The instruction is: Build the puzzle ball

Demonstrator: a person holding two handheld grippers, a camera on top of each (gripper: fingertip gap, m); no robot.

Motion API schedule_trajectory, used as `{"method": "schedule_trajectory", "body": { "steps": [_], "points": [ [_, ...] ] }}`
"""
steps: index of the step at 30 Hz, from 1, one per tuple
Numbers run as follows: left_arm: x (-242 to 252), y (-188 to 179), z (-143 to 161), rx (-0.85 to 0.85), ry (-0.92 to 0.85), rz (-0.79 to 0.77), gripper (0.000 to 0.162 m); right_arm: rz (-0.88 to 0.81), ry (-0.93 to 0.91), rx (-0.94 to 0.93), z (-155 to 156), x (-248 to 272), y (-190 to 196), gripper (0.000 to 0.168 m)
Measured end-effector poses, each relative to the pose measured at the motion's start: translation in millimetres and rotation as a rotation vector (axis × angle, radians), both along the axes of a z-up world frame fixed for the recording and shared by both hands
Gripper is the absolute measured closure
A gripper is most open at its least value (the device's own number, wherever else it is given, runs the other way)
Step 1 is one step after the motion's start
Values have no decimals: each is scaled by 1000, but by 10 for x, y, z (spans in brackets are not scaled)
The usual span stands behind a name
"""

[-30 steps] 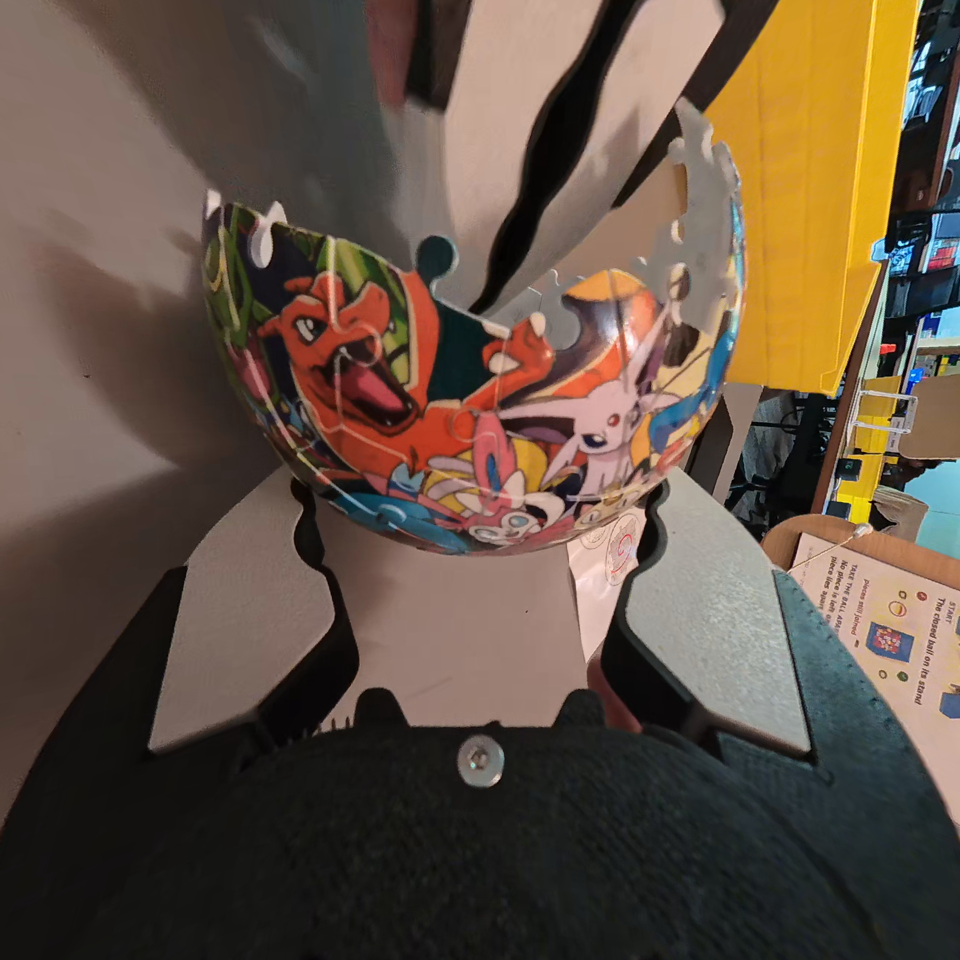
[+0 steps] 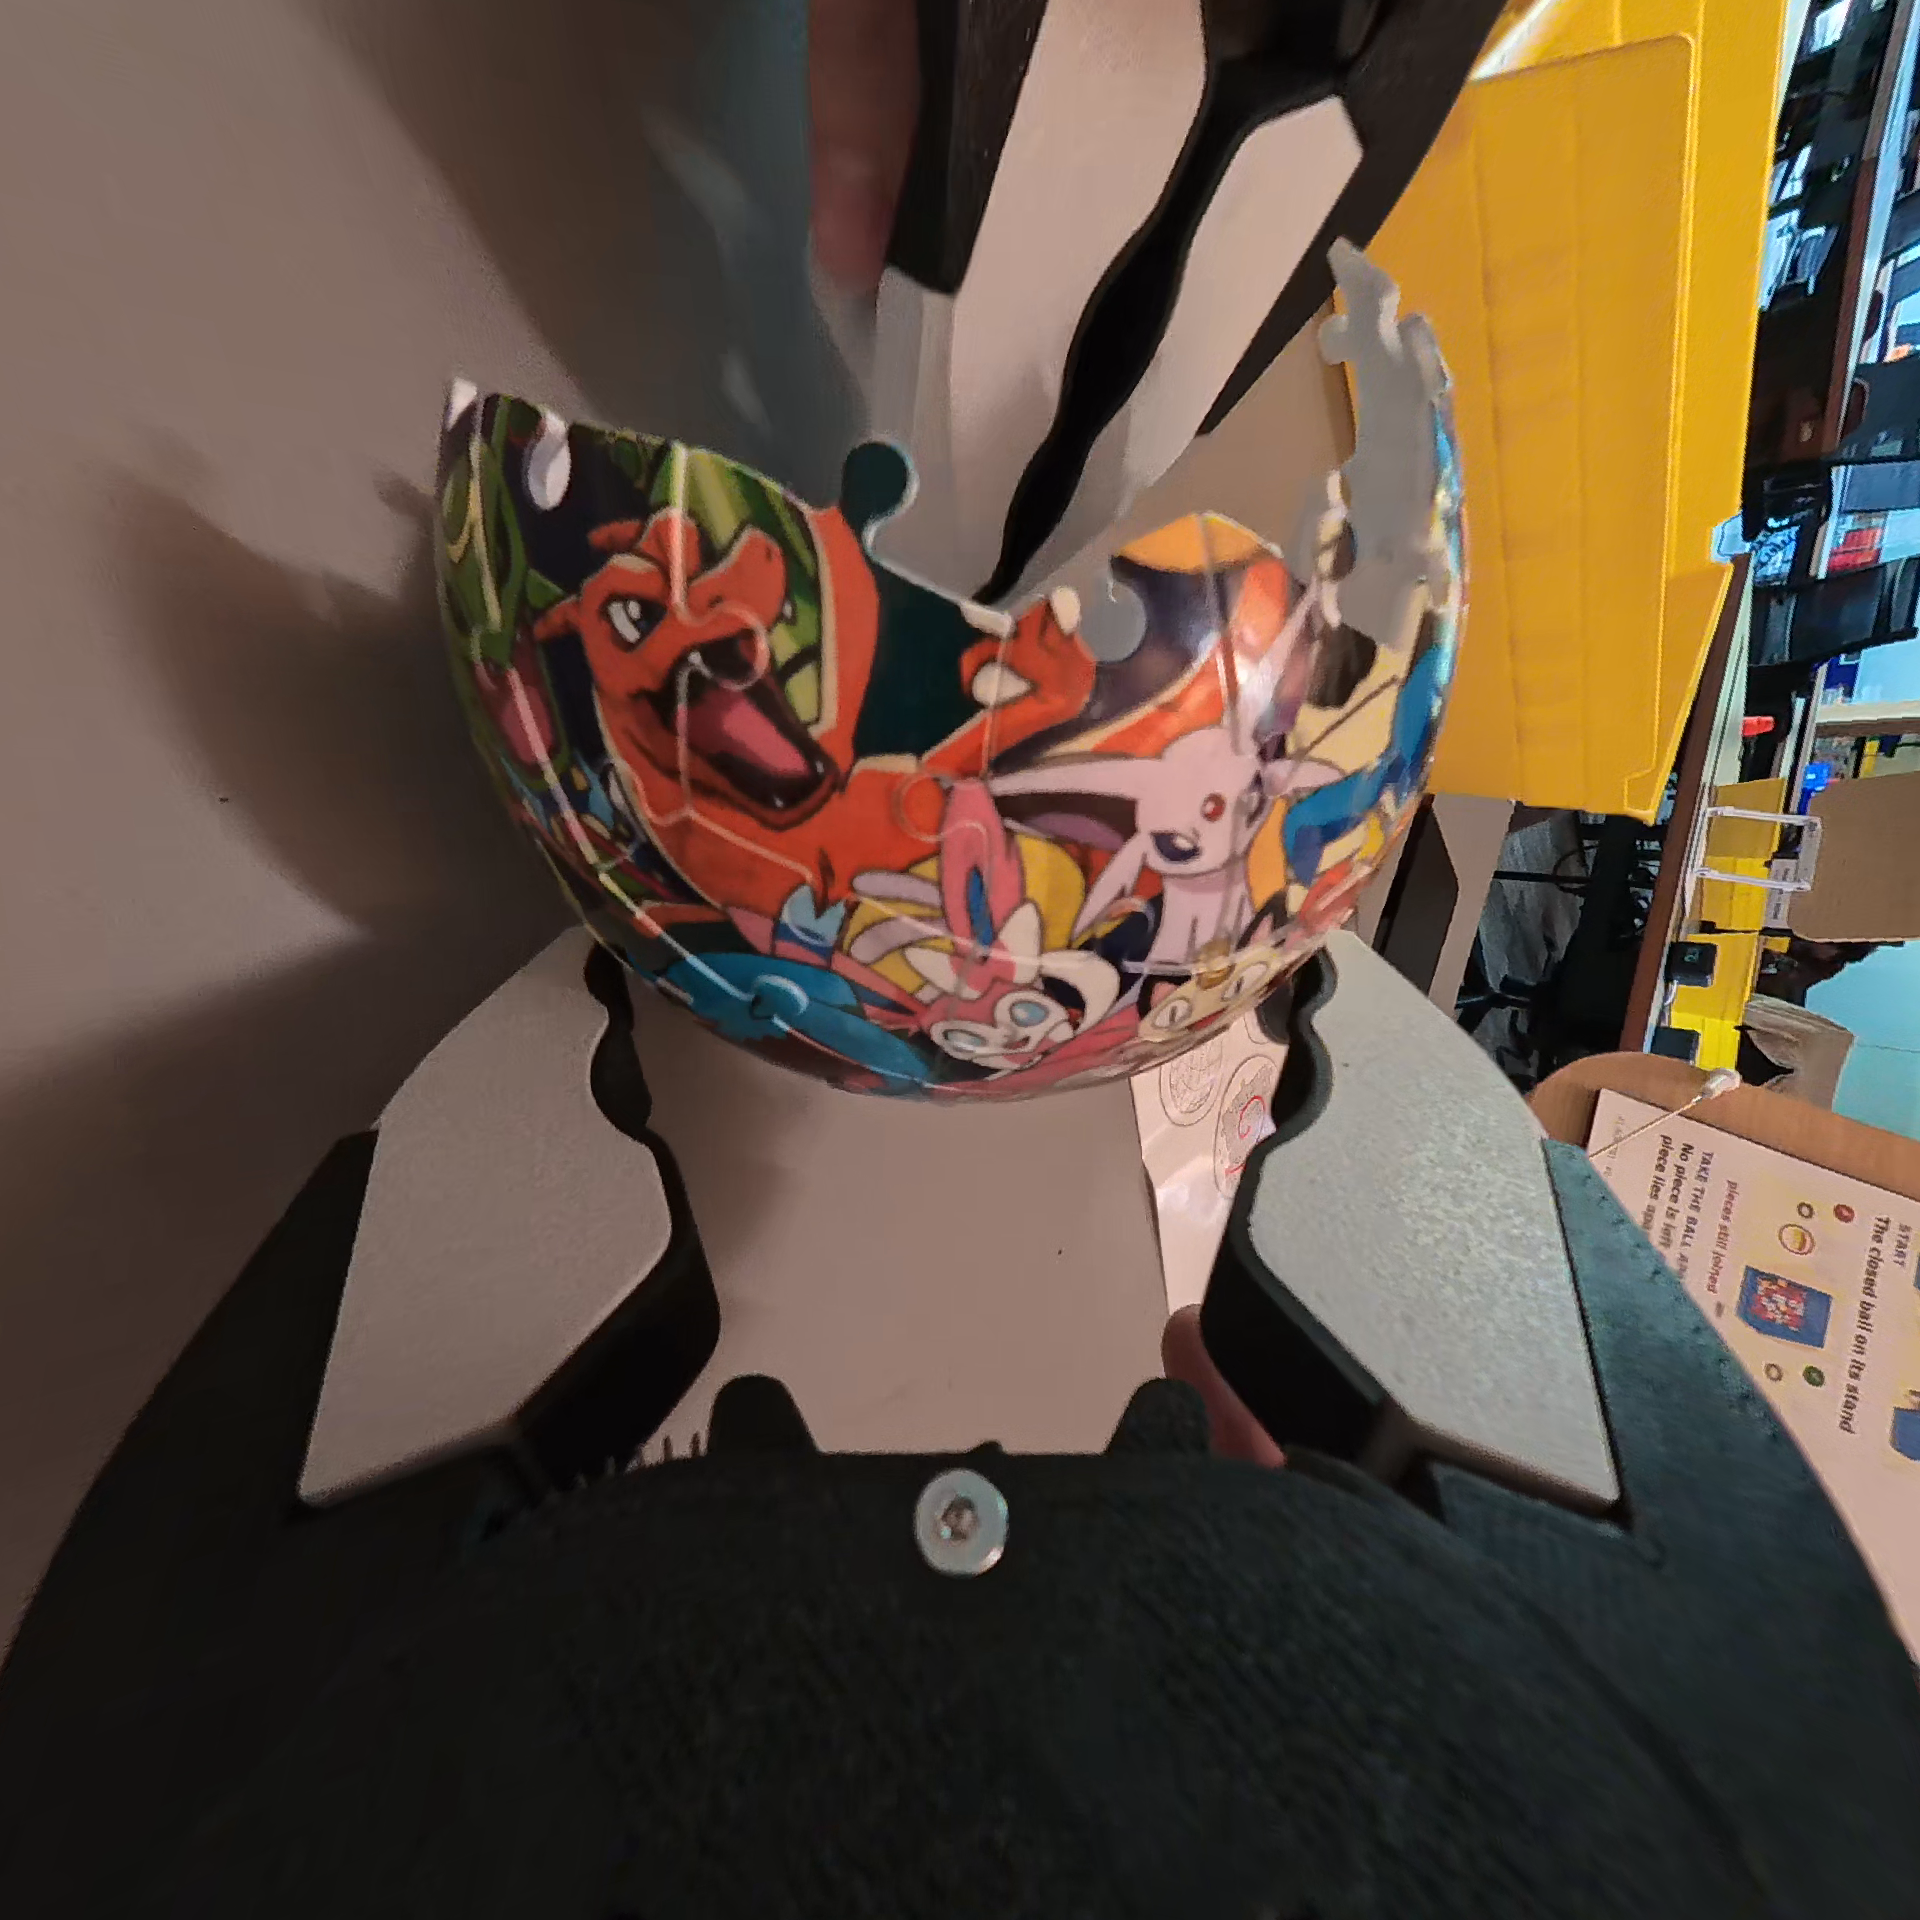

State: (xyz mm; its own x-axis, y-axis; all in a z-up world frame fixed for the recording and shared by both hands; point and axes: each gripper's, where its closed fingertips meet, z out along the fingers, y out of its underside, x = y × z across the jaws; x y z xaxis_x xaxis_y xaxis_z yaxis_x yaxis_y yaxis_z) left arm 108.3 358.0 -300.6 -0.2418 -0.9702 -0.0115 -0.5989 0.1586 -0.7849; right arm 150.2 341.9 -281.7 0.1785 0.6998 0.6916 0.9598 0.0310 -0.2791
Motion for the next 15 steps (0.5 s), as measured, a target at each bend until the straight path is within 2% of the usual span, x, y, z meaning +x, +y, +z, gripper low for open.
{"method": "schedule_trajectory", "body": {
  "steps": [4, 8, 15],
  "points": [
    [-36, -72, 103, -24, -11, -37, 162, 9, -17, 5, 22, -45, -10, 49],
    [27, -95, -107, 87, 49, -49, 162, 15, -27, 12, 41, -93, -17, 49],
    [148, -89, -252, 125, 71, -31, 162, 17, 76, -8, 7, -125, 26, 49]
  ]
}}
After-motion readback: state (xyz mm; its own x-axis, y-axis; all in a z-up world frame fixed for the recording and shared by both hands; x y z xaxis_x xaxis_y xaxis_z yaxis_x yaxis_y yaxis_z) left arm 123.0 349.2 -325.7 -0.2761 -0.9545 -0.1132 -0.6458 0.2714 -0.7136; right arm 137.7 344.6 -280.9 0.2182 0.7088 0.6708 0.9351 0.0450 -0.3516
